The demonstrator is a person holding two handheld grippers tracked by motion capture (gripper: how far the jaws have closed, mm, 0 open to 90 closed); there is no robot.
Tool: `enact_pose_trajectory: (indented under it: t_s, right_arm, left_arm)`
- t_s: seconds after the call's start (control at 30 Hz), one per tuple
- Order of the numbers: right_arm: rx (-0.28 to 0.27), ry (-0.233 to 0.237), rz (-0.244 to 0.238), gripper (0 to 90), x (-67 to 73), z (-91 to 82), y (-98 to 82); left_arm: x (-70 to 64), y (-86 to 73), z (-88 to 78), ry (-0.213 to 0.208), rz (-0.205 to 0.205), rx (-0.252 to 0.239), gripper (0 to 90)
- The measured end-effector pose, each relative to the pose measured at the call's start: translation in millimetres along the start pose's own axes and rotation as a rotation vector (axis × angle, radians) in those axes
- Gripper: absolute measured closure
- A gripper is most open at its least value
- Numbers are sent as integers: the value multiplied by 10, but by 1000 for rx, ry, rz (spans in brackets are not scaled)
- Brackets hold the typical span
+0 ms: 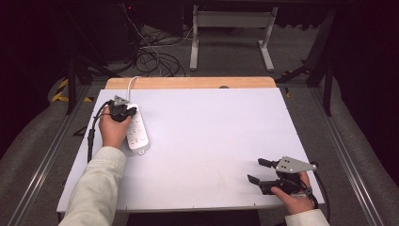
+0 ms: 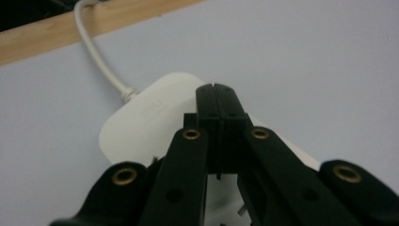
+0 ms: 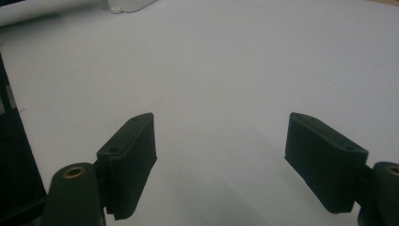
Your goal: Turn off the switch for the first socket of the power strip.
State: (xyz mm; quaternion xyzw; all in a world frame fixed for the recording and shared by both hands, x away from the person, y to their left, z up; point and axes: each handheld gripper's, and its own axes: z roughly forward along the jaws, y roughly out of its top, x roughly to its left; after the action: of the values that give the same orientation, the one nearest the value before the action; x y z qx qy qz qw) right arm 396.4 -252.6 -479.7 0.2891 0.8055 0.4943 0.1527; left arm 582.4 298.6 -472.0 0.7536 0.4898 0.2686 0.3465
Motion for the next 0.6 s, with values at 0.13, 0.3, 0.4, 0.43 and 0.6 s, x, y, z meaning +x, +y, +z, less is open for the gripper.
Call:
enact_pose_trajectory:
  t_s: [0.13,0.3,0.4,0.43,0.6]
  right_arm:
    - [-8,3,-4,257,2,-27,-7]
    - [-30,-3,-4,256,-13,-36,31]
    - [-30,-3,-9,256,-6,-45,33]
    - [-30,-3,-10,256,-7,-49,29]
    - [-35,-3,-12,256,-1,-57,34]
  left_arm:
    - [-65,77,-21,5,79,-4,900]
    - [-178,311,-180,-60,64,-49,900]
    - [-215,394,-261,-59,74,-54,900]
    - [-229,420,-299,-62,76,-61,900]
    - [-256,470,-466,-84,49,-88,900]
